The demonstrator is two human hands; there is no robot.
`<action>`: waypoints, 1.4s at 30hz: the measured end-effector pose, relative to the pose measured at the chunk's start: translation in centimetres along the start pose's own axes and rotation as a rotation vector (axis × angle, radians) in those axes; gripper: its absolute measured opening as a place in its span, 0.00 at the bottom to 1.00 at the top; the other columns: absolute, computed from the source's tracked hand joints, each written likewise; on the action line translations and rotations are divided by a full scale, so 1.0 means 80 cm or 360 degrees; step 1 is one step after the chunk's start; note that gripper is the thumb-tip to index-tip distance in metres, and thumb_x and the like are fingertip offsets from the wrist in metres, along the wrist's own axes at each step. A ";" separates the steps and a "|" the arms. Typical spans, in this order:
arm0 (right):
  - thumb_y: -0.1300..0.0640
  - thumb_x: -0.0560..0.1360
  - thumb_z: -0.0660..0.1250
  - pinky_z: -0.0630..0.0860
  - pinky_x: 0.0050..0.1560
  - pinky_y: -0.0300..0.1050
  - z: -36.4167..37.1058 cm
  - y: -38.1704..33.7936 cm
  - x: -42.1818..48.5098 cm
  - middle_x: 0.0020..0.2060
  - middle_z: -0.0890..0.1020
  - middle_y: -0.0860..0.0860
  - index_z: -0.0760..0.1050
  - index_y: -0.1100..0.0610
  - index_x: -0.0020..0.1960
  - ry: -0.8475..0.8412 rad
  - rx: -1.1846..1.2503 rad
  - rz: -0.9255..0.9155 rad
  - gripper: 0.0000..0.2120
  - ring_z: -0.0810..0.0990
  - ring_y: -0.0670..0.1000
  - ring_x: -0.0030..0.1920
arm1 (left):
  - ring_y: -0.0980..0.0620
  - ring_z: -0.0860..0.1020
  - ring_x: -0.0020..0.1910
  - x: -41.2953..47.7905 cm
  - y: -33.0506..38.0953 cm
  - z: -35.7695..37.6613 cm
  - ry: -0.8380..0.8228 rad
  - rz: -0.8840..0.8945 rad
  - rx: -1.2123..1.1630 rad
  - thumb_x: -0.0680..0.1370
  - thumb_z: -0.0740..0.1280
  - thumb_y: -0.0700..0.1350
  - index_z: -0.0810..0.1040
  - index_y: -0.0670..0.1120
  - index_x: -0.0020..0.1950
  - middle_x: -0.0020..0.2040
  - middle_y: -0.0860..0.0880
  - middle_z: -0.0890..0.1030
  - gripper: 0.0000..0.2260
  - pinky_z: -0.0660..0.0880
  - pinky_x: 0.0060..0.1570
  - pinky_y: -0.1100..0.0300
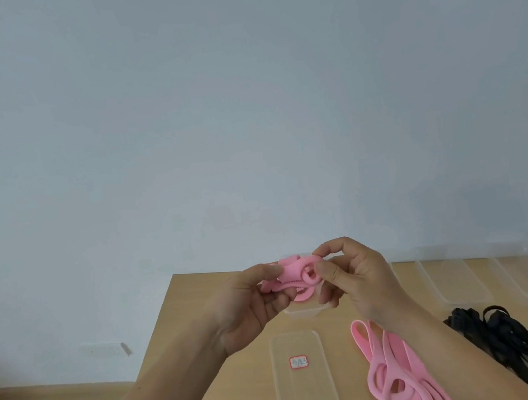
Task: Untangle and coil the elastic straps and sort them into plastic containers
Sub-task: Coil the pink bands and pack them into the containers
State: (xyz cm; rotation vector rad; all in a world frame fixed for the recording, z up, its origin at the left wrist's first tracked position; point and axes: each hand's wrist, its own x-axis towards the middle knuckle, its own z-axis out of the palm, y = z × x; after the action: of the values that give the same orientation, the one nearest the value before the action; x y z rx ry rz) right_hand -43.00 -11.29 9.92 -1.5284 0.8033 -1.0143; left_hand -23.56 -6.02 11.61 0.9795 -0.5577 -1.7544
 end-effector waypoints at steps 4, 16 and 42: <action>0.58 0.77 0.68 0.74 0.28 0.41 0.005 0.004 0.002 0.29 0.82 0.54 0.78 0.45 0.43 0.0114 -0.0115 -0.0068 0.08 0.80 0.52 0.28 | 0.49 0.82 0.34 0.005 -0.003 0.001 0.0048 -0.0024 -0.0075 0.68 0.71 0.40 0.86 0.37 0.47 0.42 0.40 0.83 0.11 0.81 0.37 0.62; 0.51 0.74 0.69 0.75 0.34 0.36 0.003 0.015 0.006 0.40 0.84 0.46 0.79 0.51 0.51 0.0101 -0.0065 -0.0053 0.07 0.80 0.45 0.33 | 0.46 0.80 0.36 0.006 0.004 -0.005 0.0048 0.0062 0.0106 0.72 0.69 0.39 0.80 0.33 0.58 0.42 0.40 0.81 0.16 0.80 0.38 0.60; 0.39 0.71 0.69 0.75 0.45 0.36 0.011 0.019 -0.009 0.45 0.82 0.47 0.78 0.45 0.52 0.0146 -0.0254 -0.0212 0.14 0.80 0.47 0.44 | 0.47 0.80 0.36 -0.003 0.004 -0.011 0.0020 0.0134 0.0291 0.74 0.69 0.40 0.78 0.33 0.57 0.40 0.42 0.82 0.14 0.79 0.38 0.60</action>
State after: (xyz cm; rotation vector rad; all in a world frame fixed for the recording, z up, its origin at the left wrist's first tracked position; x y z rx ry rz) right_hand -42.45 -10.58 8.27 -1.6996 0.8731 -1.1473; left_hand -22.59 -5.86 11.44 1.0767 -0.7513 -1.6428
